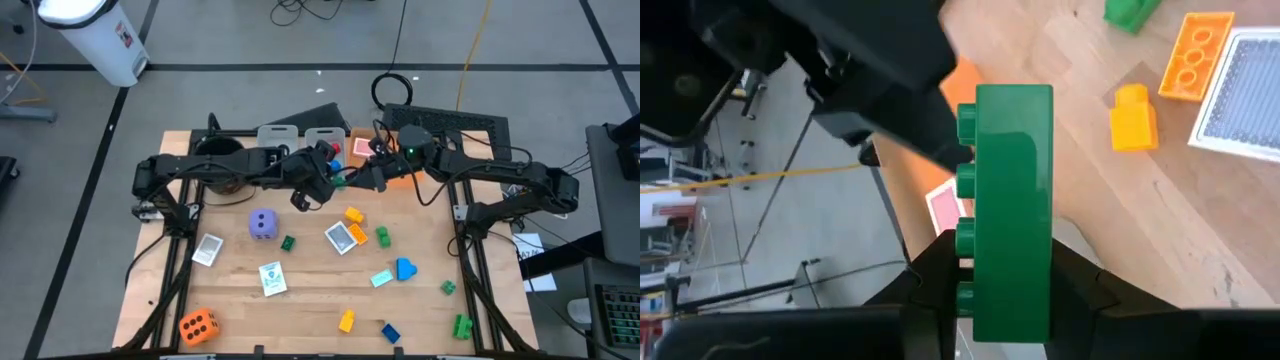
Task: Pick & Place Toys
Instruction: Put the green gamepiece into the right gray bin
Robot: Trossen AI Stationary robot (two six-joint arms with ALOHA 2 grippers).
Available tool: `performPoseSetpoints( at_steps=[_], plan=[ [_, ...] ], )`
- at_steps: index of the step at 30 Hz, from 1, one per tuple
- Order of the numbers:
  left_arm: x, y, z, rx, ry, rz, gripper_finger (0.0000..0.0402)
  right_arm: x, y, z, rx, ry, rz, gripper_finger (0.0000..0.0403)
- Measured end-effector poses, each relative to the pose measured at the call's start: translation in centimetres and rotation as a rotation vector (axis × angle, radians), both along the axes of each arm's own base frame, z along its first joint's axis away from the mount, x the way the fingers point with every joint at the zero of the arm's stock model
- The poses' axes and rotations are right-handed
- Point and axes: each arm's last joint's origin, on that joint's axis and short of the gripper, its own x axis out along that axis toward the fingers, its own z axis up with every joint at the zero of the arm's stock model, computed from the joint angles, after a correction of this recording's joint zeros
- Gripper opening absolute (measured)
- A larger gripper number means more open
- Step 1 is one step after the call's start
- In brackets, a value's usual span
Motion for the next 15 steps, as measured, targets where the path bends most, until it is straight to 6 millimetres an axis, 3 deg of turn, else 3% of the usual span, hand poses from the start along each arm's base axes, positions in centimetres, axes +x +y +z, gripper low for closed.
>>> performPoseSetpoints(
  at_steps=[5,15],
  plan=[
    [0.1,0.0,0.1,-0.002,-0.006,-0.016,0.0118,0.3,0.5,-0.1,0.011,0.002,0.014,0.0253],
    [0.1,0.0,0.1,0.001,-0.011,-0.018,0.0104,2.5,0.7,-1.9,0.056,0.021,0.037,0.0251]
  ],
)
